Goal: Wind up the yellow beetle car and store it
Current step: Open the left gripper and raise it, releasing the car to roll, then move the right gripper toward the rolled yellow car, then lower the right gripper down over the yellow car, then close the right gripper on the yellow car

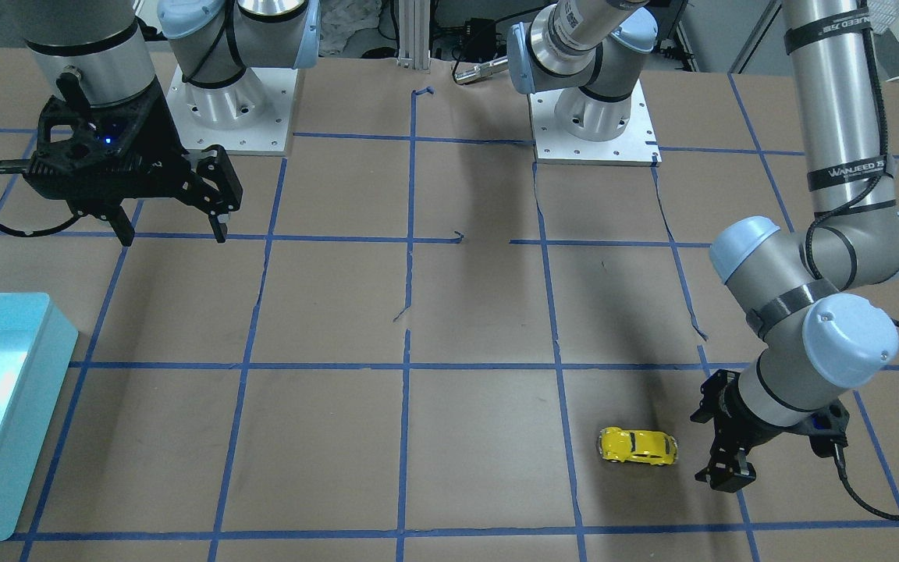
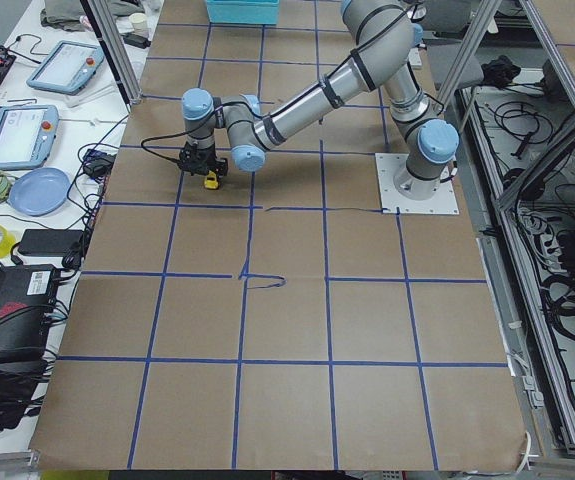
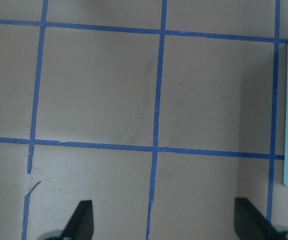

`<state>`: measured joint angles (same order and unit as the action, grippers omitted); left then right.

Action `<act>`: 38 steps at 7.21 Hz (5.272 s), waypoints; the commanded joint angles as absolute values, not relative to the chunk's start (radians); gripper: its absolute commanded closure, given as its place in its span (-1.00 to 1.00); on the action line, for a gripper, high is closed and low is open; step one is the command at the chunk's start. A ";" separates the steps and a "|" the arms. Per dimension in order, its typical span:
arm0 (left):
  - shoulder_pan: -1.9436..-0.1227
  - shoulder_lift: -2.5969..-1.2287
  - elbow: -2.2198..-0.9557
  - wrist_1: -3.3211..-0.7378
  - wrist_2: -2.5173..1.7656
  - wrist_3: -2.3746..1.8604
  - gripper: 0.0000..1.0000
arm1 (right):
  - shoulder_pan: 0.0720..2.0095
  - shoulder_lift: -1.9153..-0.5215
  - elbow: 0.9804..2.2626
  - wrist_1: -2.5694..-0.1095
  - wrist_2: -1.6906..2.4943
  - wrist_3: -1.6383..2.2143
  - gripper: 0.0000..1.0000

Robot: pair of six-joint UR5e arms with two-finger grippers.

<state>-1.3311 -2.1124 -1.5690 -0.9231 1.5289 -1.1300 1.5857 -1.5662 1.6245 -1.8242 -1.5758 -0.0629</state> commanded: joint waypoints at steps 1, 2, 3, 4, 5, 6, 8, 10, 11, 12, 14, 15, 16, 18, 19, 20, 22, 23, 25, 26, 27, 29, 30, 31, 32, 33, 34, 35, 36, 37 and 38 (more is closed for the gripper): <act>-1.383 -2.047 -1.559 -0.963 1.537 -1.039 -0.74 | 1.586 -1.566 1.624 -1.824 -1.577 -0.063 -1.00; -1.391 -2.014 -1.549 -0.997 1.540 -0.961 -0.78 | 1.586 -1.566 1.624 -1.824 -1.577 -0.063 -1.00; -1.390 -1.978 -1.527 -1.082 1.542 -0.918 -0.78 | 1.586 -1.566 1.624 -1.824 -1.577 -0.063 -1.00; -1.391 -1.944 -1.488 -1.188 1.542 -0.851 -0.78 | 1.585 -1.566 1.624 -1.824 -1.577 -0.063 -1.00; -1.388 -1.912 -1.438 -1.284 1.577 -0.756 -0.81 | 1.586 -1.566 1.624 -1.824 -1.577 -0.063 -1.00; -1.393 -1.887 -1.398 -1.360 1.604 -0.630 -1.00 | 1.586 -1.566 1.624 -1.824 -1.577 -0.063 -1.00; -1.397 -1.814 -1.396 -1.402 1.605 -0.395 -1.00 | 1.586 -1.566 1.624 -1.824 -1.577 -0.063 -1.00; -1.405 -1.746 -1.400 -1.466 1.600 -0.266 -1.00 | 1.586 -1.566 1.624 -1.822 -1.577 -0.063 -1.00; -1.405 -1.711 -1.387 -1.489 1.594 -0.265 -1.00 | 1.586 -1.566 1.624 -1.819 -1.577 -0.066 -1.00; -1.405 -1.700 -1.399 -1.489 1.600 -0.252 -1.00 | 1.586 -1.562 1.612 -1.816 -1.571 -0.077 -1.00; -1.420 -1.684 -1.413 -1.509 1.551 -0.028 -1.00 | 1.575 -1.482 1.589 -1.827 -1.577 -0.180 -1.00; -1.458 -1.643 -1.446 -1.535 1.551 0.048 -1.00 | 1.574 -1.453 1.571 -1.821 -1.574 -0.172 -1.00; -1.476 -1.617 -1.472 -1.536 1.545 0.051 -1.00 | 1.574 -1.431 1.569 -1.819 -1.568 -0.164 -1.00; -1.497 -1.598 -1.514 -1.546 1.548 0.072 -1.00 | 1.574 -1.428 1.574 -1.828 -1.554 -0.062 -1.00; -1.502 -1.592 -1.538 -1.542 1.549 0.080 -1.00 | 1.575 -1.427 1.592 -1.835 -1.549 -0.031 -1.00; -1.502 -1.589 -1.546 -1.540 1.545 0.080 -1.00 | 1.575 -1.424 1.615 -1.885 -1.551 0.077 -1.00; -1.502 -1.585 -1.554 -1.543 1.543 0.081 -1.00 | 1.575 -1.370 1.617 -1.894 -1.552 0.372 -1.00; -1.502 -1.585 -1.554 -1.545 1.543 0.081 -1.00 | 1.575 -1.352 1.606 -1.904 -1.552 0.508 -0.93; -1.502 -1.583 -1.555 -1.545 1.551 0.081 -1.00 | 1.591 -1.269 1.566 -1.972 -1.552 0.859 -0.92; -1.502 -1.592 -1.555 -1.545 1.551 0.071 -1.00 | 1.600 -1.258 1.569 -1.968 -1.551 0.920 -0.79; -1.505 -1.597 -1.558 -1.545 1.552 0.069 -1.00 | 1.604 -1.221 1.572 -1.976 -1.549 1.036 -0.70; -1.506 -1.592 -1.568 -1.545 1.554 0.069 -1.00 | 1.605 -1.154 1.575 -1.991 -1.533 1.177 -0.25; -1.506 -1.589 -1.571 -1.545 1.568 0.069 -1.00 | 1.605 -1.085 1.569 -2.062 -1.511 1.183 -0.28; -1.506 -1.594 -1.577 -1.539 1.568 0.060 -1.00 | 1.608 -1.033 1.589 -2.077 -1.512 1.207 -0.28; -1.506 -1.591 -1.578 -1.537 1.574 0.045 -1.00 | 1.608 -1.031 1.598 -2.110 -1.503 1.225 -0.46; -1.506 -1.592 -1.580 -1.537 1.574 0.043 -1.00 | 1.608 -1.020 1.600 -2.123 -1.515 1.226 -0.88; -1.506 -1.589 -1.580 -1.539 1.575 0.046 -1.00 | 1.608 -1.022 1.598 -2.123 -1.505 1.236 -1.00; -1.506 -1.588 -1.580 -1.539 1.575 0.049 -1.00 | 1.608 -1.020 1.600 -2.125 -1.509 1.232 -1.00; -1.506 -1.583 -1.578 -1.540 1.575 0.048 -1.00 | 1.608 -1.019 1.603 -2.125 -1.511 1.232 -1.00; -1.506 -1.585 -1.578 -1.539 1.575 0.048 -1.00 | 1.606 -1.014 1.608 -2.131 -1.523 1.227 -0.99; -1.506 -1.585 -1.580 -1.542 1.577 0.048 -1.00 | 1.605 -1.012 1.612 -2.134 -1.525 1.233 -0.91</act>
